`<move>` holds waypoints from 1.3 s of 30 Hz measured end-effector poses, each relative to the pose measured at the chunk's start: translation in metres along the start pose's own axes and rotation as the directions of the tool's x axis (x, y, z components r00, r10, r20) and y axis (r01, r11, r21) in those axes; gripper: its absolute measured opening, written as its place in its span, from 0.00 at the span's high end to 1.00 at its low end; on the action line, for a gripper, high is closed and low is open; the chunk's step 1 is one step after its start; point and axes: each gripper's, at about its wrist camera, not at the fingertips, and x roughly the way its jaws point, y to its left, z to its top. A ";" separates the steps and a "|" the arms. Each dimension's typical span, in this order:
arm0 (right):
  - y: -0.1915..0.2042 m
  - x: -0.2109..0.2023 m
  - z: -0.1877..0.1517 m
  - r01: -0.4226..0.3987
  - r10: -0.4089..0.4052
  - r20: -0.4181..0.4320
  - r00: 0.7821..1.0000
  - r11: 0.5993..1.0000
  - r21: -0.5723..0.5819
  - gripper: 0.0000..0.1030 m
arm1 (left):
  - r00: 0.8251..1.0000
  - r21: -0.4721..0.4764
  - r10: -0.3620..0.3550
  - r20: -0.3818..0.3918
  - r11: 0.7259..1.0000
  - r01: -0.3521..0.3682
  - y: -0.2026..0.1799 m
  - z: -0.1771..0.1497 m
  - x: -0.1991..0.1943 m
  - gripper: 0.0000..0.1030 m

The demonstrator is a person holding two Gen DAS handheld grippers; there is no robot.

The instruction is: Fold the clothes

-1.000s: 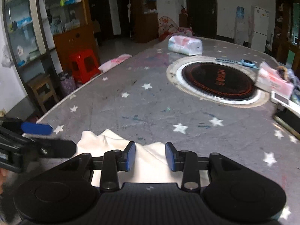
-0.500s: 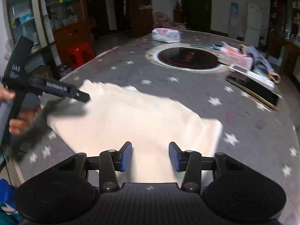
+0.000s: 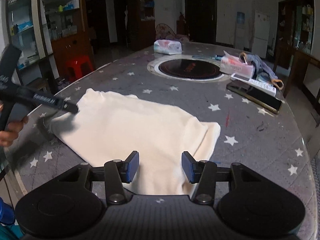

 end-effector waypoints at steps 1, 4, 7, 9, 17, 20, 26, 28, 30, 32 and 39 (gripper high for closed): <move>0.001 0.000 0.000 0.000 0.000 0.004 1.000 1.000 -0.001 0.54 | 1.000 0.005 -0.003 0.000 1.000 0.003 -0.001 -0.003 -0.002 0.00; 0.005 0.008 -0.001 -0.017 0.017 -0.005 1.000 1.000 -0.001 0.53 | 1.000 0.025 0.007 0.000 1.000 -0.007 -0.002 -0.012 -0.003 0.00; 0.009 0.016 -0.004 -0.026 0.026 -0.017 1.000 1.000 -0.012 0.53 | 1.000 0.030 0.018 -0.001 0.999 -0.018 -0.001 -0.018 -0.001 0.00; 0.011 0.020 -0.008 -0.020 0.019 -0.029 0.999 0.999 -0.038 0.53 | 1.000 0.027 0.022 -0.002 0.999 -0.022 0.002 -0.022 0.000 0.00; 0.019 0.018 -0.002 -0.038 0.036 -0.029 0.999 0.997 -0.062 0.53 | 0.999 0.012 0.018 -0.031 1.000 -0.017 0.009 -0.027 0.002 0.00; 0.018 0.025 -0.006 -0.037 0.033 -0.051 0.998 0.997 -0.067 0.53 | 0.999 0.004 0.010 -0.034 1.000 -0.010 0.011 -0.028 0.002 0.00; 0.009 0.019 0.014 -0.035 0.034 -0.019 0.999 0.999 -0.039 0.53 | 1.000 0.012 -0.020 0.000 1.000 0.020 0.006 -0.008 -0.007 0.00; 0.006 0.023 0.024 -0.032 0.032 -0.006 0.999 0.999 -0.038 0.53 | 1.000 0.010 -0.025 0.014 1.000 0.025 0.002 0.002 -0.005 0.00; 0.002 0.032 0.034 -0.032 0.032 -0.003 0.999 0.999 -0.026 0.53 | 0.999 0.001 -0.030 0.017 1.000 0.030 -0.003 0.013 0.002 0.00; -0.003 0.044 0.042 -0.027 0.027 -0.008 1.000 1.000 -0.009 0.52 | 1.000 0.008 -0.021 0.018 1.000 0.021 -0.008 0.021 0.011 0.00; -0.025 0.077 0.042 0.002 0.002 -0.055 0.998 0.998 0.063 0.52 | 0.999 0.004 0.022 -0.027 1.000 -0.022 -0.012 0.031 0.051 0.00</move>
